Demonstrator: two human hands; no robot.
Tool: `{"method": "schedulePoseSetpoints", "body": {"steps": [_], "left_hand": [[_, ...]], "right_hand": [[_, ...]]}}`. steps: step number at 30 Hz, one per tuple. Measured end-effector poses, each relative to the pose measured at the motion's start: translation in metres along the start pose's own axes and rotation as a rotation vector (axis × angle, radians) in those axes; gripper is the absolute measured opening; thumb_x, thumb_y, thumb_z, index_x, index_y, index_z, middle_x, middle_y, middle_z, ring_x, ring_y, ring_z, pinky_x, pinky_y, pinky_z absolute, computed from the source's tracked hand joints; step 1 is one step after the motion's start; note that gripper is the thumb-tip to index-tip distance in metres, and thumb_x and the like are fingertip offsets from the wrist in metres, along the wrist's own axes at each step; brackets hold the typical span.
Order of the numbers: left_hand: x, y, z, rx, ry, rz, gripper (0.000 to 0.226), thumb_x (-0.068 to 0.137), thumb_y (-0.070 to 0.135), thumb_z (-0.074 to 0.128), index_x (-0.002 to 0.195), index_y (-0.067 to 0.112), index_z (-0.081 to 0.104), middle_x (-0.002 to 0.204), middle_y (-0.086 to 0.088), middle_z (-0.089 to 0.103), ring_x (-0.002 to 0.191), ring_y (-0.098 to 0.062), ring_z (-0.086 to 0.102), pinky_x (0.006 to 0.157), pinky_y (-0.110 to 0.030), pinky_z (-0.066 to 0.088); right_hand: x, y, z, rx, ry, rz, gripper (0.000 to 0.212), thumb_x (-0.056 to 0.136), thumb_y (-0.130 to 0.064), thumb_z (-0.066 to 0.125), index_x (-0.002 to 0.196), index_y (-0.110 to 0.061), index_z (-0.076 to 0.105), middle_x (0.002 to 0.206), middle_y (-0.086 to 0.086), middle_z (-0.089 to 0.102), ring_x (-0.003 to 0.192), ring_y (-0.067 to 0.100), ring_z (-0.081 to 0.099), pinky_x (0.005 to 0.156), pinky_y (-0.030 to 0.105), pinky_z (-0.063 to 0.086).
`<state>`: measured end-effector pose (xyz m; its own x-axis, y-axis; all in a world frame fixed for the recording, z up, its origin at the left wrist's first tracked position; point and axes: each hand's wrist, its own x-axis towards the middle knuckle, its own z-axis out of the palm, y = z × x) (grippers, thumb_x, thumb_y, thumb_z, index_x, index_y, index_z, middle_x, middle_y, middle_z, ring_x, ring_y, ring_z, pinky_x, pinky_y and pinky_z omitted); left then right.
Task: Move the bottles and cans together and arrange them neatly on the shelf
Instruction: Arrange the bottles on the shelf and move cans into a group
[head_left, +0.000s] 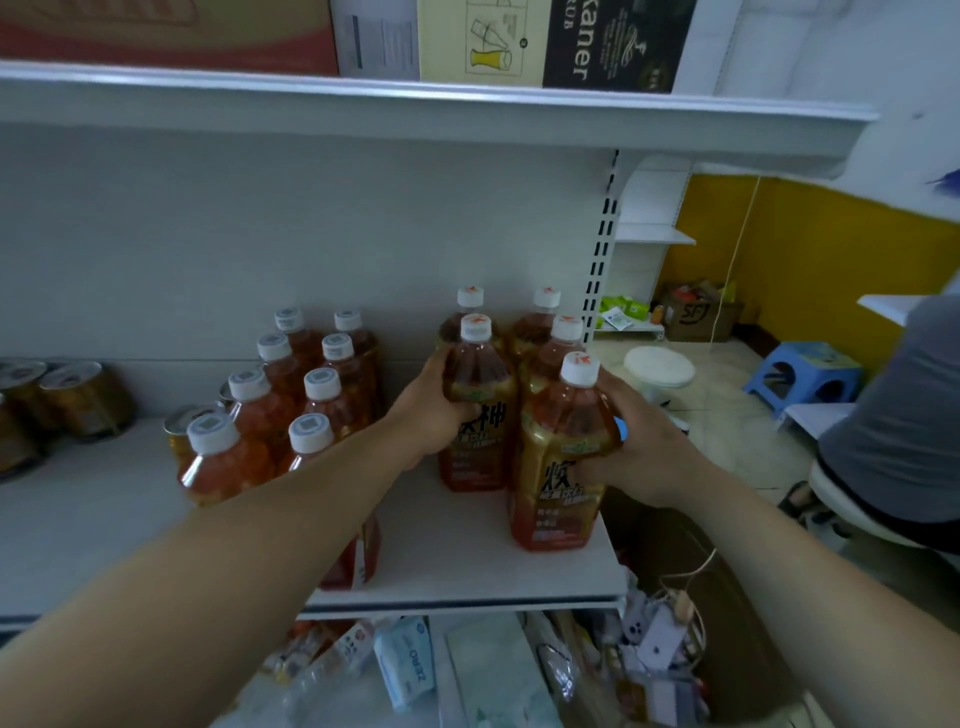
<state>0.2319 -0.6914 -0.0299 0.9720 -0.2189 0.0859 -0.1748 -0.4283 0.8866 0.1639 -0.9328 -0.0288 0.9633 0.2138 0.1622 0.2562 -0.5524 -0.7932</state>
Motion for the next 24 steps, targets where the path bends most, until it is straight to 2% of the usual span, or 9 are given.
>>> {"method": "schedulePoseSetpoints", "body": {"steps": [2, 4, 8, 10, 12, 16, 18, 20, 24], "left_hand": [[0.0, 0.001, -0.001, -0.012, 0.005, 0.003, 0.075, 0.08, 0.009, 0.067, 0.14, 0.037, 0.032, 0.119, 0.005, 0.061, 0.11, -0.016, 0.057, 0.096, -0.042, 0.048], [-0.002, 0.002, -0.001, -0.008, 0.003, 0.002, 0.075, 0.08, 0.007, 0.067, 0.14, 0.036, 0.033, 0.118, 0.005, 0.061, 0.11, -0.017, 0.057, 0.095, -0.04, 0.048], [-0.003, 0.009, -0.002, 0.06, -0.024, -0.043, 0.078, 0.081, 0.01, 0.068, 0.144, 0.03, 0.026, 0.121, 0.002, 0.057, 0.113, -0.02, 0.053, 0.093, -0.036, 0.045], [-0.002, 0.015, -0.003, 0.1, -0.059, -0.079, 0.089, 0.081, 0.011, 0.069, 0.149, 0.027, 0.014, 0.129, -0.004, 0.054, 0.117, -0.023, 0.05, 0.099, -0.041, 0.044], [-0.006, 0.02, -0.005, 0.133, -0.099, -0.1, 0.099, 0.079, 0.01, 0.071, 0.151, 0.027, 0.004, 0.133, -0.006, 0.051, 0.12, -0.026, 0.049, 0.101, -0.045, 0.043], [-0.023, 0.026, -0.013, 0.147, -0.127, -0.066, 0.098, 0.077, 0.003, 0.071, 0.149, 0.028, 0.008, 0.128, -0.005, 0.052, 0.114, -0.023, 0.052, 0.097, -0.045, 0.046], [-0.034, 0.032, -0.023, 0.314, -0.17, 0.011, 0.071, 0.08, 0.009, 0.069, 0.138, 0.025, 0.032, 0.121, -0.004, 0.057, 0.106, -0.02, 0.056, 0.091, -0.039, 0.048], [-0.047, 0.039, -0.04, 0.567, -0.178, 0.098, 0.04, 0.083, 0.021, 0.067, 0.119, 0.026, 0.05, 0.116, -0.003, 0.06, 0.102, -0.02, 0.057, 0.085, -0.035, 0.047], [-0.069, 0.039, -0.079, 0.948, 0.034, 0.136, 0.062, 0.083, 0.052, 0.058, 0.138, 0.026, 0.043, 0.139, -0.003, 0.048, 0.124, -0.024, 0.045, 0.096, -0.038, 0.039]], "right_hand": [[-0.002, -0.002, 0.003, -0.014, -0.001, -0.016, 0.098, 0.058, -0.025, 0.082, 0.121, -0.075, 0.026, 0.136, -0.02, 0.047, 0.115, -0.009, 0.051, 0.079, 0.011, 0.049], [-0.003, -0.004, 0.006, -0.041, 0.001, -0.018, 0.098, 0.057, -0.029, 0.081, 0.122, -0.075, 0.023, 0.139, -0.017, 0.044, 0.117, -0.003, 0.051, 0.084, 0.021, 0.052], [-0.003, -0.008, 0.008, -0.111, -0.007, -0.013, 0.099, 0.053, -0.037, 0.078, 0.117, -0.079, 0.015, 0.145, -0.015, 0.032, 0.124, 0.008, 0.047, 0.087, 0.029, 0.051], [0.0, -0.01, 0.008, -0.118, 0.0, -0.003, 0.098, 0.053, -0.042, 0.081, 0.128, -0.066, 0.022, 0.145, -0.012, 0.029, 0.128, 0.012, 0.043, 0.097, 0.038, 0.049], [0.003, -0.012, 0.009, -0.138, 0.035, 0.026, 0.097, 0.057, -0.049, 0.082, 0.137, -0.048, 0.027, 0.141, -0.011, 0.027, 0.126, 0.01, 0.037, 0.101, 0.035, 0.042], [-0.002, -0.021, 0.013, -0.216, 0.123, 0.055, 0.09, 0.06, -0.054, 0.079, 0.137, -0.043, 0.033, 0.119, -0.006, 0.037, 0.106, 0.012, 0.041, 0.086, 0.027, 0.037], [-0.007, -0.025, 0.018, -0.242, 0.139, 0.01, 0.083, 0.06, -0.054, 0.079, 0.132, -0.044, 0.038, 0.112, -0.012, 0.038, 0.101, 0.008, 0.041, 0.08, 0.022, 0.034], [-0.009, -0.03, 0.026, -0.254, 0.131, -0.02, 0.082, 0.059, -0.057, 0.078, 0.131, -0.044, 0.039, 0.118, -0.014, 0.036, 0.102, 0.004, 0.038, 0.08, 0.018, 0.032], [-0.001, -0.041, 0.049, -0.177, 0.094, -0.033, 0.082, 0.063, -0.055, 0.077, 0.134, -0.036, 0.042, 0.132, -0.008, 0.039, 0.117, 0.015, 0.043, 0.096, 0.033, 0.038]]}}
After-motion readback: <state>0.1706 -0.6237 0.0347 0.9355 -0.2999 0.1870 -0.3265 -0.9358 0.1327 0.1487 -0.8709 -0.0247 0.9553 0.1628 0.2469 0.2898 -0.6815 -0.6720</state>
